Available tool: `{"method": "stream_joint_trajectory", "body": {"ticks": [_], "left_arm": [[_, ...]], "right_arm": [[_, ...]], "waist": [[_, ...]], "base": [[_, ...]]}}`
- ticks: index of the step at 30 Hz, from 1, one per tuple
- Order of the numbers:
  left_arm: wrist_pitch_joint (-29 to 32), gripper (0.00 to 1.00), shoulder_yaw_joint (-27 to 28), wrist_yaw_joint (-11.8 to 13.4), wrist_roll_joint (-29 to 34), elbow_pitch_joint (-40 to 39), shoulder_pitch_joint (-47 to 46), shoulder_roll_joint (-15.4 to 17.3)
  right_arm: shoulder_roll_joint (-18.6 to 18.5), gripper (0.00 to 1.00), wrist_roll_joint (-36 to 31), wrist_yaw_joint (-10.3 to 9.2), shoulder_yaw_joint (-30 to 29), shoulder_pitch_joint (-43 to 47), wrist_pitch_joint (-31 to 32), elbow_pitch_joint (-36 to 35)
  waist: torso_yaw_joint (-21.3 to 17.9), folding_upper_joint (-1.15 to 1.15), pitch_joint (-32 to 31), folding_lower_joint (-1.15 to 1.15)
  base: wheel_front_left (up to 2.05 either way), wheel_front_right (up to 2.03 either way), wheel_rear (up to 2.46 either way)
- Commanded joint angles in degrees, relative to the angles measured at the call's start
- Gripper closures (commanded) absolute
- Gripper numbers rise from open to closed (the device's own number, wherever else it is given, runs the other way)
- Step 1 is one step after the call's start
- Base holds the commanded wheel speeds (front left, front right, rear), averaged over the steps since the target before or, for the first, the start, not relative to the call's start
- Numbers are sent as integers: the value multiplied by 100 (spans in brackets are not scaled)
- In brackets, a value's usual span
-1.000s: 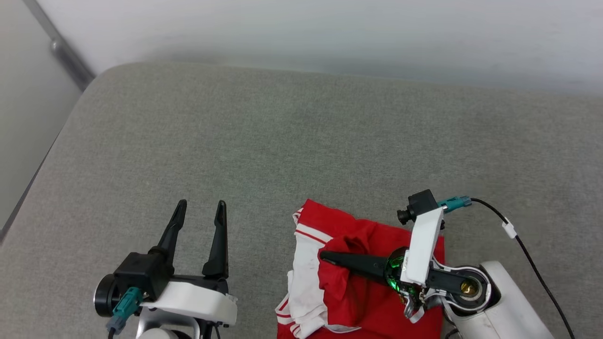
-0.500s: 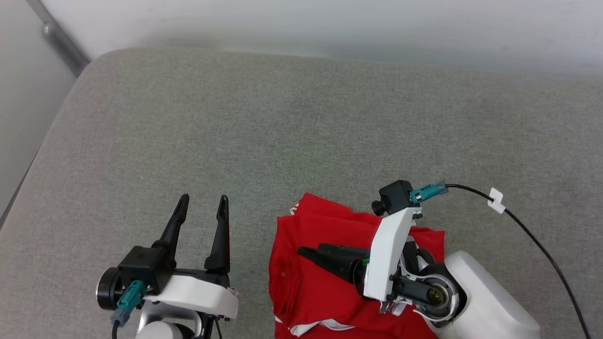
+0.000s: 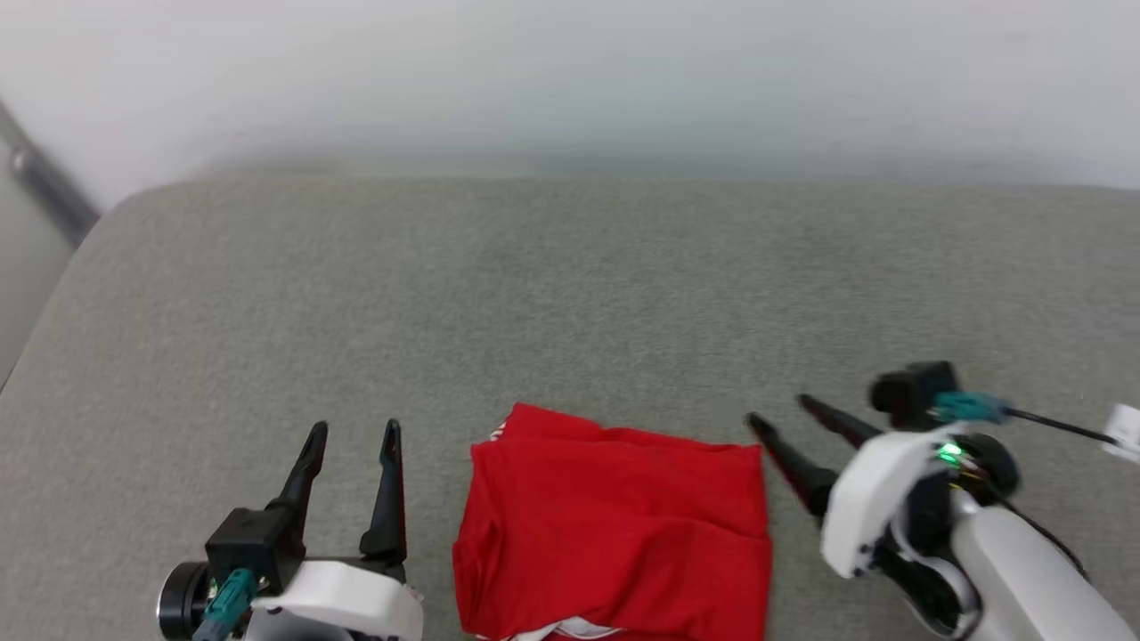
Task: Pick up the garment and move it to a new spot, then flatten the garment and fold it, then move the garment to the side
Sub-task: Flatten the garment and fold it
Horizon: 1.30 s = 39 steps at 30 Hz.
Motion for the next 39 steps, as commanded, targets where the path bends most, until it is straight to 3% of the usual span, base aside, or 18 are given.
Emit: {"method": "stream_joint_trajectory", "body": {"ticks": [1, 7, 11, 24, 39], "left_arm": [[14, 0, 47, 60, -32, 10, 129, 46], [37, 0, 176, 157, -113, 59, 368, 136], [25, 0, 275, 227, -149, 63, 480, 200], [-22, 0, 514, 393, -104, 61, 1006, 374], [-27, 0, 517, 393, -97, -116, 955, 448]], "right_arm": [[14, 0, -242, -2, -408, 270, -222, 12], [238, 0, -1163, -2, -1769, 969, -799, -340], [532, 0, -1752, -2, -2365, 1372, -1089, -888], [1142, 0, -2487, -2, -2770, 2421, -905, -2253], [1351, 0, -2549, -2, -2900, 2660, -629, -2784]], "waist": [[-266, 0, -242, 0], [-580, 0, -538, 0], [-698, 0, -639, 0], [-786, 0, -924, 0], [-676, 0, -862, 0]], "base": [[0, 0, 0], [0, 0, 0], [0, 0, 0], [0, 0, 0], [0, 0, 0]]}}
